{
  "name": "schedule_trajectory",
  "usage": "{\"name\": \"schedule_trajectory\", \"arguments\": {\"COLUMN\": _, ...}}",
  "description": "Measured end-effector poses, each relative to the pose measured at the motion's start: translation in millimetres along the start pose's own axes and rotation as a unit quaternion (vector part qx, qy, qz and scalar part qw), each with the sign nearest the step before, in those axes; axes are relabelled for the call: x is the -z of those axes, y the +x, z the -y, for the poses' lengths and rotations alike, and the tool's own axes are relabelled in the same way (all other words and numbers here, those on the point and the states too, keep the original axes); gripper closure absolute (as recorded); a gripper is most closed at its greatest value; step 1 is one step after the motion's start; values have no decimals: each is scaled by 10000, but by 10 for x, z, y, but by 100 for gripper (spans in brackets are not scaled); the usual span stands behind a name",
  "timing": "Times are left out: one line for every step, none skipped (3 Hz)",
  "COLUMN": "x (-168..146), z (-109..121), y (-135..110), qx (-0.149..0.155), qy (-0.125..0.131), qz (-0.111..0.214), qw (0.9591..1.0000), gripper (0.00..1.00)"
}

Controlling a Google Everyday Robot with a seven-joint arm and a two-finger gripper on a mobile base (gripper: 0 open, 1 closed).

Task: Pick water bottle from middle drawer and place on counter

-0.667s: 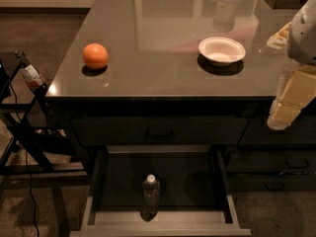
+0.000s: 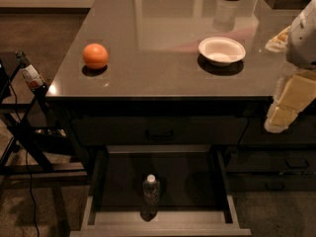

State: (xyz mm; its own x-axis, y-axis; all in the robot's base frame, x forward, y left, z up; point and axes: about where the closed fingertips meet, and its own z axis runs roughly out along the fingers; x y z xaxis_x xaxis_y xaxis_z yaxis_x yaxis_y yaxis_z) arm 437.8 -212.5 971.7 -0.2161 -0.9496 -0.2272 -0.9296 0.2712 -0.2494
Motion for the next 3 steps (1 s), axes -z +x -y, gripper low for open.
{"name": "schedule_trajectory", "arguments": {"x": -189, "z": -91, "y": -5, "qx": -58, "qy": -140, "qz": 229, "qw": 9996, "gripper": 0}}
{"name": "schedule_trajectory", "arguments": {"x": -431, "z": -279, "y": 3, "qx": -120, "qy": -439, "qz": 261, "qw": 9986, "gripper": 0}}
{"name": "schedule_trajectory", "arguments": {"x": -440, "z": -289, "y": 7, "qx": -120, "qy": -450, "qz": 252, "qw": 9986, "gripper": 0}}
